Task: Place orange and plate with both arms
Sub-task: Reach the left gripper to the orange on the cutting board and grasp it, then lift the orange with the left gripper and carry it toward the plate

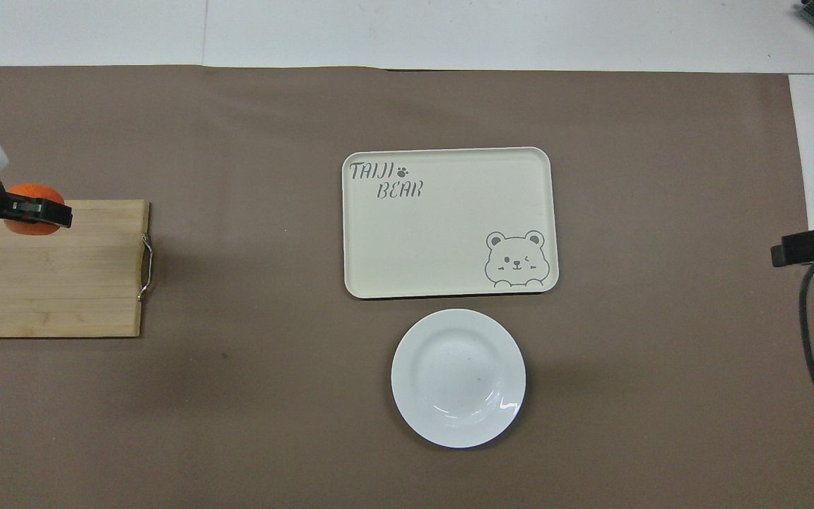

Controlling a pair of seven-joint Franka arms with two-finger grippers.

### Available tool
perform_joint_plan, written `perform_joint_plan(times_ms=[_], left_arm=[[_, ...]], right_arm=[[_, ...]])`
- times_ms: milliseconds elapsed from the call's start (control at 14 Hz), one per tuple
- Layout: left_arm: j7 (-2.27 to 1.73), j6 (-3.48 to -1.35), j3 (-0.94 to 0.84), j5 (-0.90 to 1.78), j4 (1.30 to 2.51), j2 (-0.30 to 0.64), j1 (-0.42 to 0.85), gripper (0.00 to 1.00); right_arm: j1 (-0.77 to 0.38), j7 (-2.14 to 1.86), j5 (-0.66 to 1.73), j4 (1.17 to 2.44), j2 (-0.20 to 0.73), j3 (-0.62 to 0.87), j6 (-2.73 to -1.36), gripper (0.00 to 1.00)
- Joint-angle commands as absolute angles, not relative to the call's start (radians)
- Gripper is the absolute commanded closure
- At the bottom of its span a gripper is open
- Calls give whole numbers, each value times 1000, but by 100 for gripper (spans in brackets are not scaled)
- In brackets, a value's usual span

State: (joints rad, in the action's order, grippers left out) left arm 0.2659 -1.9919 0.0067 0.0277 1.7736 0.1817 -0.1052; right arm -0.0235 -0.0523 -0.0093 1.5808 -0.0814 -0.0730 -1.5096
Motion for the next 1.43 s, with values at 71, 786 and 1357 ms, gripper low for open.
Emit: perform_joint_plan(times_ms=[71,786,1357], left_arm=[[134,-1870,15,15,1753,104,-40,100],[58,-1520,-9,14,1602,-11,52,100],[-141,-1542,-176,20,1652,-46,84,100]], right_arm=[[-21,-71,-15,1586,-95,-71,-1499,0],[-20,-71,-15,1585,-95,-71,-1500,0],[-20,-71,-15,1586,-95,-71,-1500,0]])
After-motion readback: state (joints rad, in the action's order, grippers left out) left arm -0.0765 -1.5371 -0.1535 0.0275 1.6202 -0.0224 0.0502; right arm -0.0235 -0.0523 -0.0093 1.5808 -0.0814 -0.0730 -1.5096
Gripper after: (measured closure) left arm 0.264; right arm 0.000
